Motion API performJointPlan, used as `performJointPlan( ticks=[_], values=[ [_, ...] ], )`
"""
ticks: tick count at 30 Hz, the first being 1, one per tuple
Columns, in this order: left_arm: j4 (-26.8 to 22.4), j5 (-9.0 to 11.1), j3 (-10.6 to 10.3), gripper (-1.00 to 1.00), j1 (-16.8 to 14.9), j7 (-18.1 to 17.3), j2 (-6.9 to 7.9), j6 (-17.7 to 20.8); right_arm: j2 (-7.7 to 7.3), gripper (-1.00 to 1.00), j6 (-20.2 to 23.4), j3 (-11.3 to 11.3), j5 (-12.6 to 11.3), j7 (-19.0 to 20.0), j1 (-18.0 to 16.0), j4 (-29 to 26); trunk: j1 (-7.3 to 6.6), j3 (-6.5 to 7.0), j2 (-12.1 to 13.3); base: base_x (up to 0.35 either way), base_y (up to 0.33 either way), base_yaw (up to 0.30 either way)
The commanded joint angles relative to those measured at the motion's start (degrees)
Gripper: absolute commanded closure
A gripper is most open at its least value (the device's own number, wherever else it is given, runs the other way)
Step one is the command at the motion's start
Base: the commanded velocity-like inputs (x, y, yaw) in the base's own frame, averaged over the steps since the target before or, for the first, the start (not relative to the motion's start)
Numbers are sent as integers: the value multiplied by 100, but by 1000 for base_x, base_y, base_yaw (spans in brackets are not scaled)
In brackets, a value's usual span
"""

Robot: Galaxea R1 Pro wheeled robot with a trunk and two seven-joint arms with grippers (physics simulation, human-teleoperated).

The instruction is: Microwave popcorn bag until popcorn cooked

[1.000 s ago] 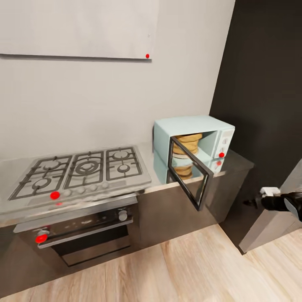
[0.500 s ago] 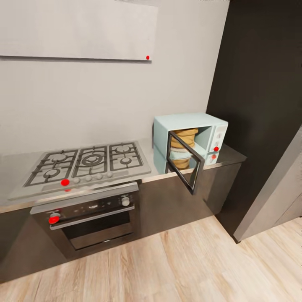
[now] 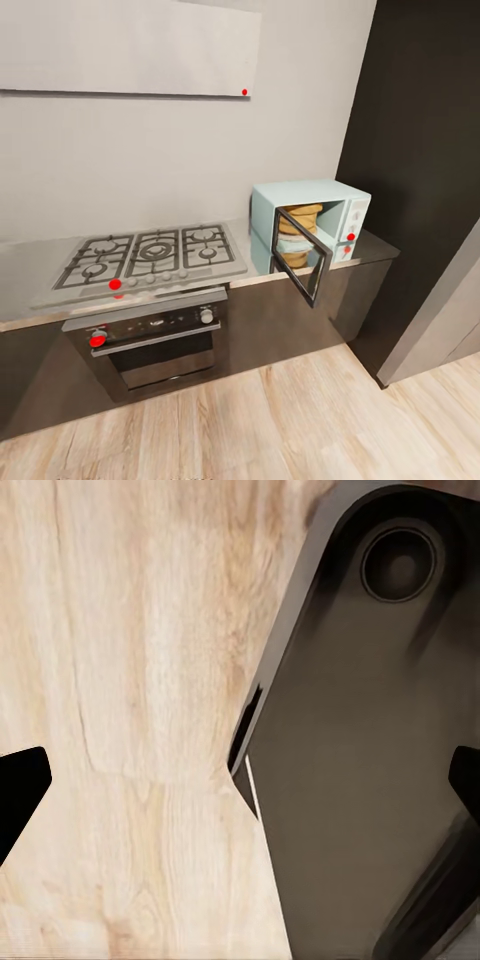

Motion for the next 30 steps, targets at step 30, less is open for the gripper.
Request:
performJointPlan(
  ticks=[30],
  values=[
    [-15, -3, -2, -100, 1, -67, -13, -15, 219, -100, -125, 22, 78, -151, 5, 6, 0, -5, -4, 0, 0, 278]
  ],
)
